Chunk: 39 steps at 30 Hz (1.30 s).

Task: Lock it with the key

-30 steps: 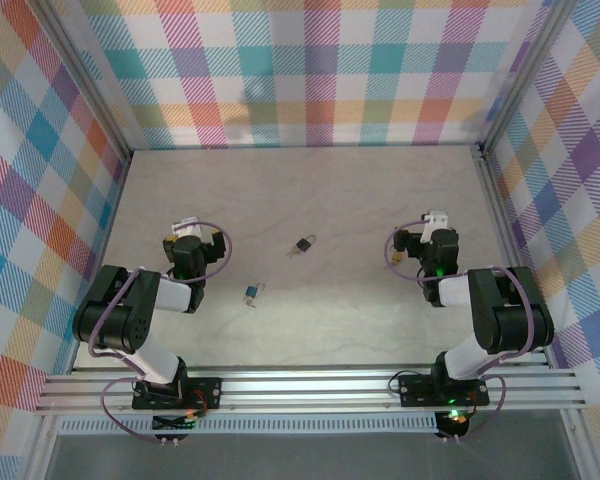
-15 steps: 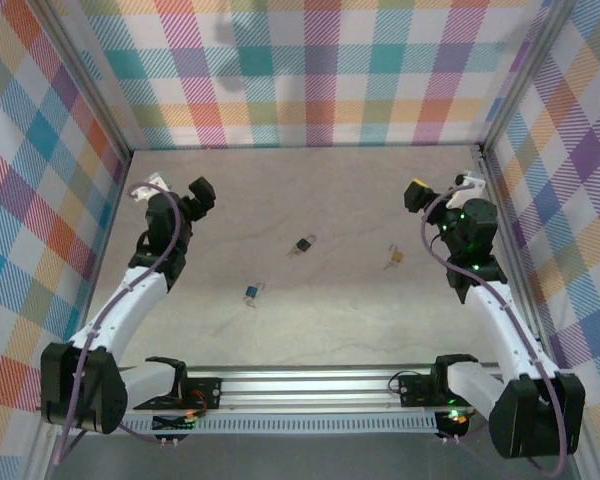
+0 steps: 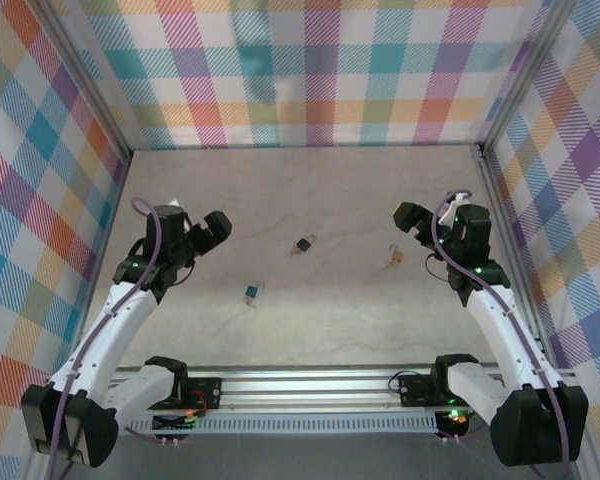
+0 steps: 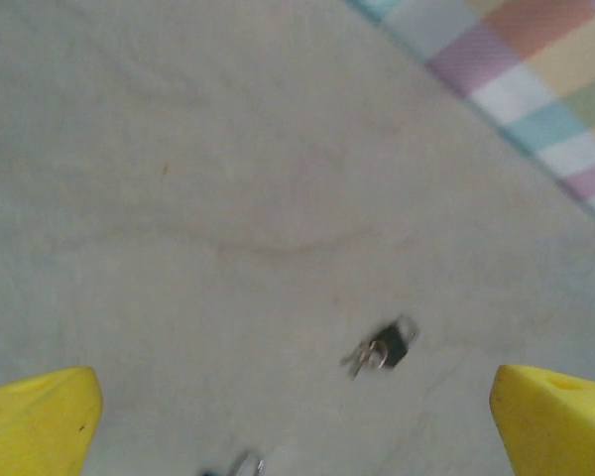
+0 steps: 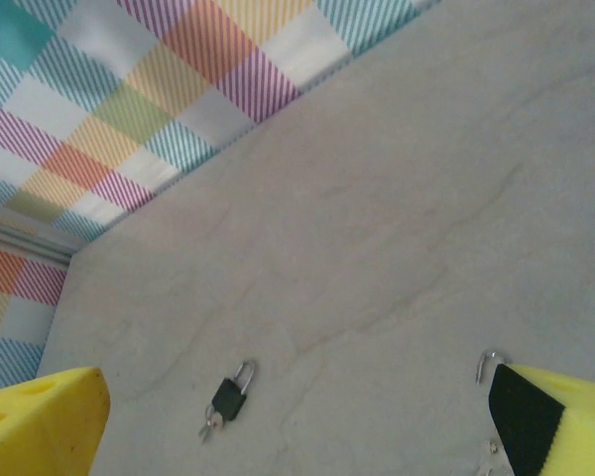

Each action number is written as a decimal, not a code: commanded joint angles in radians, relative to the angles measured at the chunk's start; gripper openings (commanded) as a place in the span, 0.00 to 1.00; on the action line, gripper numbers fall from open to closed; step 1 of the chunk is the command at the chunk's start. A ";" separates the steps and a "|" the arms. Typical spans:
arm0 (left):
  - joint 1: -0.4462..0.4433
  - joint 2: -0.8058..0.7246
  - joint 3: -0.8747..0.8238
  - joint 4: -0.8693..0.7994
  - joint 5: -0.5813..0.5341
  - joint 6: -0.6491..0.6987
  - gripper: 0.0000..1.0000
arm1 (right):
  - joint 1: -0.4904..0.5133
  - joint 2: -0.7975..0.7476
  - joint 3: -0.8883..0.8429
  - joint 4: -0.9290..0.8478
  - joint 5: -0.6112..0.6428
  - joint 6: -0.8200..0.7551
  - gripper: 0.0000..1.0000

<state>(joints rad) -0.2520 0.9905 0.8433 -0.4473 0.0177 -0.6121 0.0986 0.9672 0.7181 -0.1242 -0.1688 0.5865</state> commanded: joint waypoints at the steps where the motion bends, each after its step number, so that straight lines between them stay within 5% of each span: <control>1: -0.097 -0.038 -0.026 -0.141 -0.006 0.014 1.00 | 0.067 0.005 0.052 -0.086 0.017 -0.028 0.99; 10: -0.339 0.052 -0.049 -0.246 -0.156 0.061 1.00 | 0.218 0.008 0.036 -0.142 0.124 -0.087 0.99; 28: -0.362 0.378 -0.045 -0.155 -0.237 0.048 1.00 | 0.295 0.025 0.024 -0.120 0.071 -0.091 1.00; 39: -0.374 0.502 -0.030 -0.115 -0.289 0.092 0.82 | 0.311 0.021 0.043 -0.158 0.096 -0.093 0.97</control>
<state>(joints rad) -0.6140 1.4616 0.7906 -0.5800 -0.2470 -0.5377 0.4007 1.0046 0.7406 -0.2703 -0.0788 0.5079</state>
